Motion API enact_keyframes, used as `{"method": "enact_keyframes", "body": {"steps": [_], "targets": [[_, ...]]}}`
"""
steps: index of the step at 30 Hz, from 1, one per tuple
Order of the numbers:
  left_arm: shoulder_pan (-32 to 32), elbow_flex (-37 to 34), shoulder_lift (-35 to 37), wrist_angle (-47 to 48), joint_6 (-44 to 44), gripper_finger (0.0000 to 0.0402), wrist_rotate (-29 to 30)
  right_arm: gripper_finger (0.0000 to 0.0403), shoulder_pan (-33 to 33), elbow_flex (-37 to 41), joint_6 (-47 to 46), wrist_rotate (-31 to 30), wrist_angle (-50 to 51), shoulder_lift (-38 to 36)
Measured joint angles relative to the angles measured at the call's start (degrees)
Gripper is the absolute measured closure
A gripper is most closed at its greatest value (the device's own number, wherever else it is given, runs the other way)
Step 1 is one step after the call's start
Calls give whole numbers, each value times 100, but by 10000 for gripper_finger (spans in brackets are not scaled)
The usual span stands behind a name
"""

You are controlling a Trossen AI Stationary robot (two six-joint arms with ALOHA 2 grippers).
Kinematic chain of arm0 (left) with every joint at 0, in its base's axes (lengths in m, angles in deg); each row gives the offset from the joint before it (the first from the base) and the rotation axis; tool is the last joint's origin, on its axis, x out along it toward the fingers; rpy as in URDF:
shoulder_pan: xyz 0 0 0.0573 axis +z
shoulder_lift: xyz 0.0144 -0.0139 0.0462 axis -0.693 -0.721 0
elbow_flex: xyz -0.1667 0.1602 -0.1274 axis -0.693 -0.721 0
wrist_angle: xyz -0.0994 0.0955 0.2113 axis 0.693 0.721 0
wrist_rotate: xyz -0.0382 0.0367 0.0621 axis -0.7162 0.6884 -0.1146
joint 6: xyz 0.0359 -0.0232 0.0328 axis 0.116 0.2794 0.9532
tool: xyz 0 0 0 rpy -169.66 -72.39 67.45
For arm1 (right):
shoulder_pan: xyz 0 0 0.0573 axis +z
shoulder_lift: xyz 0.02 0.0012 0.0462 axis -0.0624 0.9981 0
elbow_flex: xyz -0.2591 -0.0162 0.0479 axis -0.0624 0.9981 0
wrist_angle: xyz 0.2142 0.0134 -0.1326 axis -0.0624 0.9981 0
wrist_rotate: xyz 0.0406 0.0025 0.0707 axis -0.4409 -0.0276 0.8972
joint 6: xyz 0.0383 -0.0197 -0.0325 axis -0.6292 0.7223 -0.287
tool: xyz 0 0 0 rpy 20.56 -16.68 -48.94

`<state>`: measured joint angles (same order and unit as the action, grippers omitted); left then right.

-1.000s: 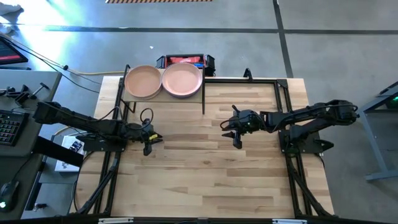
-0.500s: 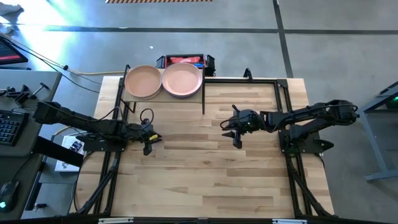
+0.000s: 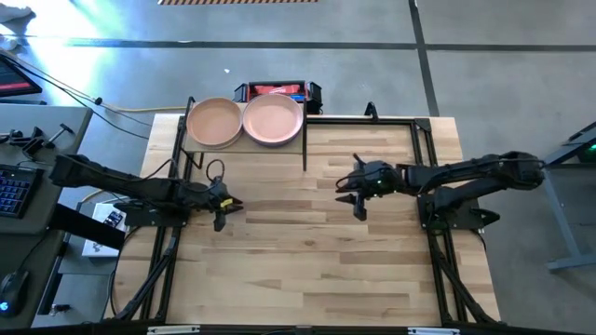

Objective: Place and stack plates onto a shelf
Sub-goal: Return to Home Position

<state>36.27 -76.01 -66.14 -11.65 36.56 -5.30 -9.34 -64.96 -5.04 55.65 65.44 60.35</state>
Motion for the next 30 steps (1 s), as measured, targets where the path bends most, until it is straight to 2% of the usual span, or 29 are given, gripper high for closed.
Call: {"method": "enact_keyframes", "body": {"steps": [7,15,30], "targets": [[1,0,1011,48,-1,328,0,297,0,0,0,0,482,-1291],[2,1,1971,50,0,328,2,297,0,0,0,2,593,-3007],[1,0,3080,53,0,328,1,297,2,0,0,1,735,-4758]]}}
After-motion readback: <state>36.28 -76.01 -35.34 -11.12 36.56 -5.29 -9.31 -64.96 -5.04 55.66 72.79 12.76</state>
